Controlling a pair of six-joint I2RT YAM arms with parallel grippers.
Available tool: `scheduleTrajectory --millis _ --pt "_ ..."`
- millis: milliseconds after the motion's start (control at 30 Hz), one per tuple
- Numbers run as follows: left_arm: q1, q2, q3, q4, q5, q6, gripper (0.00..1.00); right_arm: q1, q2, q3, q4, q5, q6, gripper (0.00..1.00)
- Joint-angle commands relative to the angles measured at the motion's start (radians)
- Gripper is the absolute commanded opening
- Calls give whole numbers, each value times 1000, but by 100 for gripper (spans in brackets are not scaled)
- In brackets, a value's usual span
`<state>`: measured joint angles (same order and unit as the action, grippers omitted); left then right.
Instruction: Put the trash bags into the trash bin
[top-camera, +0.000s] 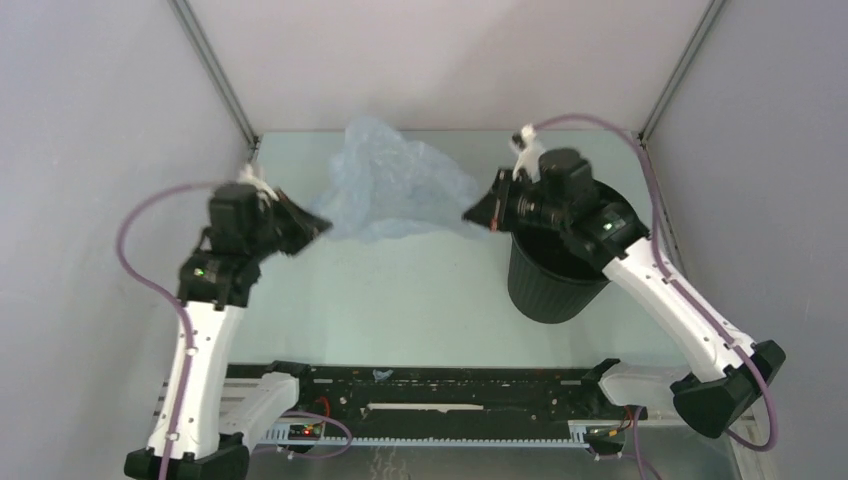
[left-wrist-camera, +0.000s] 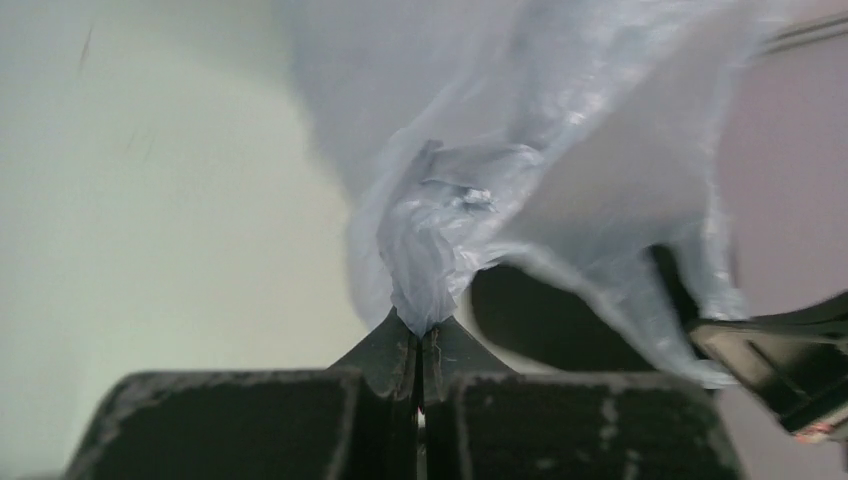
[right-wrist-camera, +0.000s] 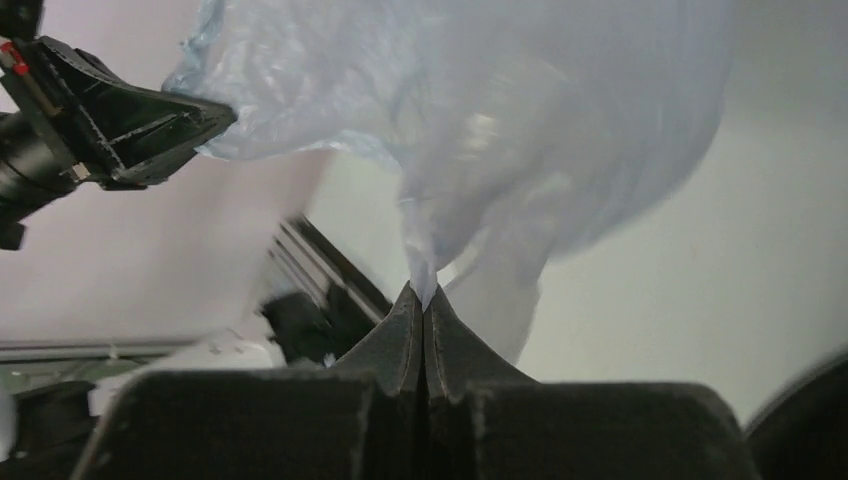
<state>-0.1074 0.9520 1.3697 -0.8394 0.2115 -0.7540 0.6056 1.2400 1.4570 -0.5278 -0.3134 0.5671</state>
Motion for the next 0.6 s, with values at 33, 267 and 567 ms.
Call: scheduleTrajectory --millis 33,267,567 --pt "9 -194 -398 -41 -3 -50 0 13 -99 -244 -53 1 47 0" --pt "10 -195 -234 -55 -57 20 0 16 -111 -203 -20 -8 46 0" --pt "10 -144 -61 -22 -116 55 0 25 -7 -60 -48 -34 24 0"
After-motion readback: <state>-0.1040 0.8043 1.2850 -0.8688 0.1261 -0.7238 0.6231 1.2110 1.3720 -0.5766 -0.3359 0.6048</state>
